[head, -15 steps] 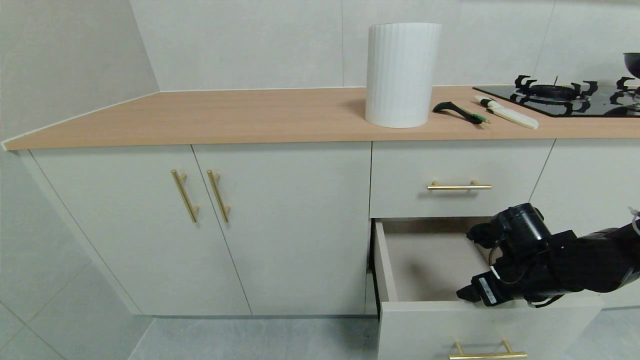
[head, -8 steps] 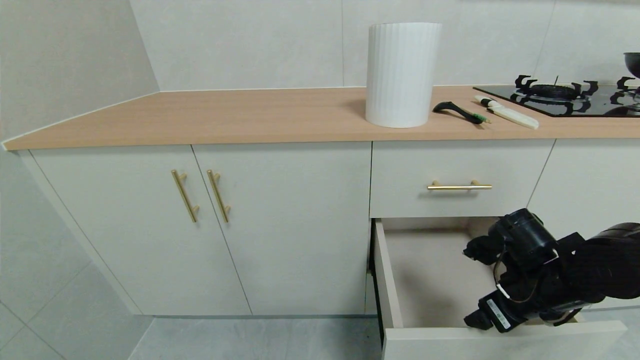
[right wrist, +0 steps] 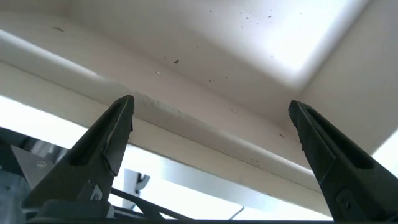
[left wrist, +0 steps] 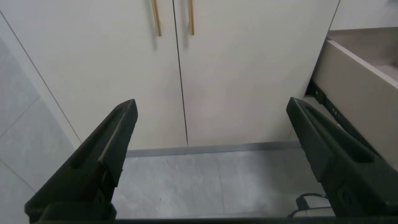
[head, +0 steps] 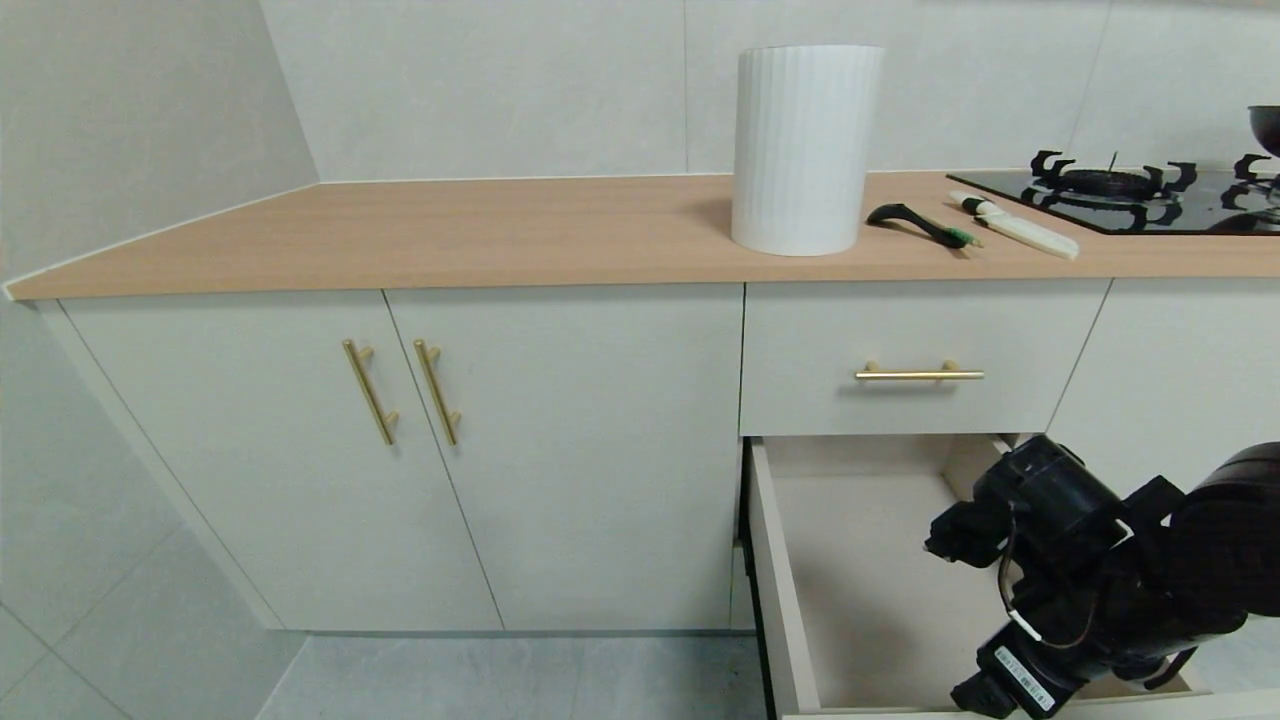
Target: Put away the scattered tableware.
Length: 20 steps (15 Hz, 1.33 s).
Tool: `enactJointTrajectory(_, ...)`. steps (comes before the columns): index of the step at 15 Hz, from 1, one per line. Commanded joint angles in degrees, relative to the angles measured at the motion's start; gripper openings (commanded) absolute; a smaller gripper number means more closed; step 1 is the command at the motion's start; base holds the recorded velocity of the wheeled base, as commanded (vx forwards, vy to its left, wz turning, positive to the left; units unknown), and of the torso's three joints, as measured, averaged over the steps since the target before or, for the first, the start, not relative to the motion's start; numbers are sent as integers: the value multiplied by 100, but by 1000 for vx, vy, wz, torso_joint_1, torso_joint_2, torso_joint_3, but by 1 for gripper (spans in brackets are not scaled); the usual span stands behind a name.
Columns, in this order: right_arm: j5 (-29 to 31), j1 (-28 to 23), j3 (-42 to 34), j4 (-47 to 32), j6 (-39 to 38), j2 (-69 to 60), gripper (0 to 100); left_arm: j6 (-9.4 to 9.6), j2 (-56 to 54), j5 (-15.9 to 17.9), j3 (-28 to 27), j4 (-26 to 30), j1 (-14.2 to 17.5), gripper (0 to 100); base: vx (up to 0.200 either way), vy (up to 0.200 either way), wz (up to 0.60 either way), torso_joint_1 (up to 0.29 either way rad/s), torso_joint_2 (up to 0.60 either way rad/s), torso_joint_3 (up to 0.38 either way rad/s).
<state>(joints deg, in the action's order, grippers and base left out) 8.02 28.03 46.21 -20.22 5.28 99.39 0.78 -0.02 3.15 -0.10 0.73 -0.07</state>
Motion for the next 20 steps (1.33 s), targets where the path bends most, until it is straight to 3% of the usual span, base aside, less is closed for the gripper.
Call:
enactJointTrajectory(1, -29, 63, -16, -175, 26, 1, 100, 1, 2, 2, 1, -3, -1, 100, 0, 0, 0, 0, 0, 0)
enactJointTrajectory(6, -37, 98, 2, -315, 96, 10, 100, 1, 2, 2, 1, -3, -1, 100, 0, 0, 0, 0, 0, 0)
enactJointTrajectory(10, -46, -166, 573, -254, -361, -16, 100, 1, 2, 2, 1, 6, -1, 100, 0, 0, 0, 0, 0, 0)
enactJointTrajectory(12, -46, -394, 854, 221, -1064, -69, 100, 1, 2, 2, -8, 6, -1, 100, 0, 0, 0, 0, 0, 0)
enactJointTrajectory(16, -46, -851, 793, 1434, -1222, -227, 100, 1, 2, 2, 1, -3, -1, 100, 0, 0, 0, 0, 0, 0)
enactJointTrajectory(20, -55, -1027, 775, 1820, -1231, -464, 100, 1, 2, 2, 1, -3, -1, 100, 0, 0, 0, 0, 0, 0)
